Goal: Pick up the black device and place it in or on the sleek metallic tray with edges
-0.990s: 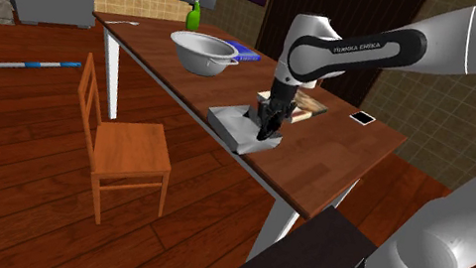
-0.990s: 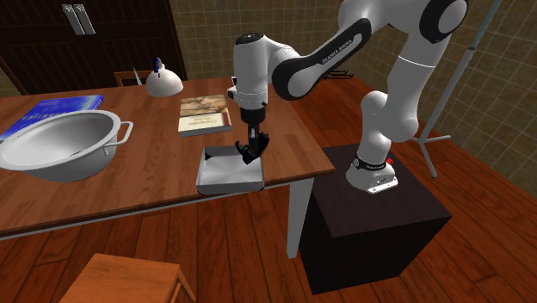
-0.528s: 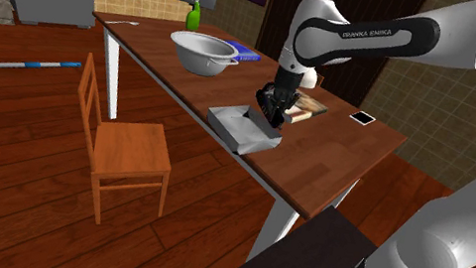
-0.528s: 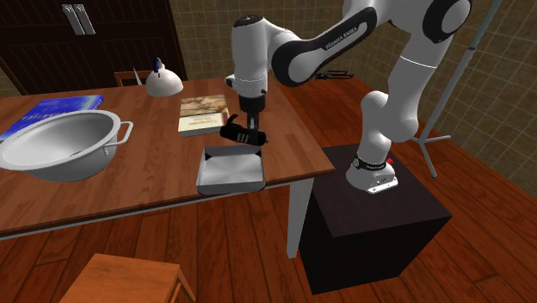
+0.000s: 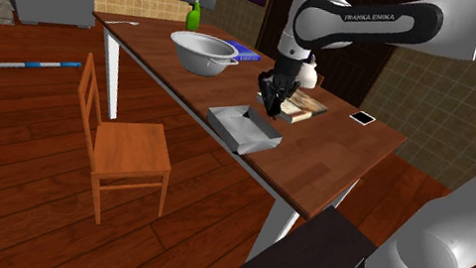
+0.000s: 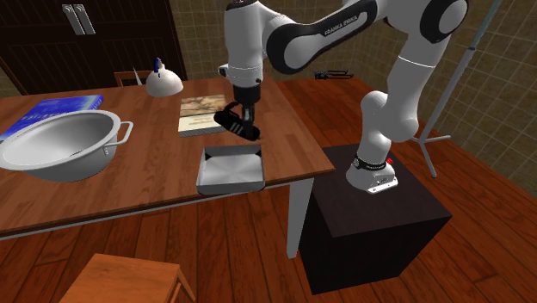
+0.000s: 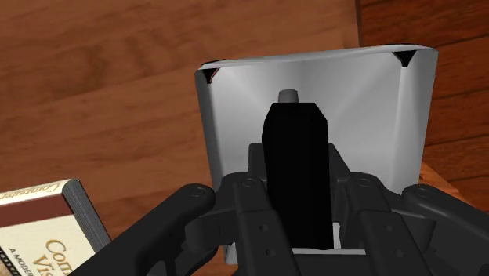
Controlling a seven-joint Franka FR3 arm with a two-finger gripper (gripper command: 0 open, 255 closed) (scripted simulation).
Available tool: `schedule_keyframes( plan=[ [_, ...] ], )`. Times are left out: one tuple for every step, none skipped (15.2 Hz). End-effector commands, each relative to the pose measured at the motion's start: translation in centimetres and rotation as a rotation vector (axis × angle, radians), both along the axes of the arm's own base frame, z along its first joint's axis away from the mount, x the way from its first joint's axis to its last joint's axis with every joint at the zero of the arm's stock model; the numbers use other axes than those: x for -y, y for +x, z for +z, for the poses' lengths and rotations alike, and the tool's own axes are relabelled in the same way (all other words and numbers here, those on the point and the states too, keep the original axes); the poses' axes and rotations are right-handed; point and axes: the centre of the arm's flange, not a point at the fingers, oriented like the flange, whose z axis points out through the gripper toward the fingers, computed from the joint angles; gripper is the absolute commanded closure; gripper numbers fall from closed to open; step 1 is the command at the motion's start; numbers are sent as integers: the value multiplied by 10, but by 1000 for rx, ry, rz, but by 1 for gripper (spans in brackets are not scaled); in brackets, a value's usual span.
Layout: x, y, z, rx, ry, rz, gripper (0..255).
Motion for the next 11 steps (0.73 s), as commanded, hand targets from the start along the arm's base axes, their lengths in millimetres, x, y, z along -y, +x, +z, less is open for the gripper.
schedule_keyframes(
  plan=[
    [-12, 19, 4, 0, 0, 0, 255],
    [-19, 31, 6, 0, 0, 0, 255],
    [-25, 42, 8, 0, 0, 0, 255],
    [-32, 54, 10, 0, 0, 0, 255],
    [-38, 65, 11, 0, 0, 0, 255],
    [-45, 77, 13, 0, 0, 0, 255],
    [-45, 77, 8, 0, 0, 0, 255],
    [-45, 77, 3, 0, 0, 0, 255],
    [-45, 77, -2, 0, 0, 0, 255],
    [-45, 77, -8, 0, 0, 0, 255],
    [-45, 77, -13, 0, 0, 0, 255]
  ],
)
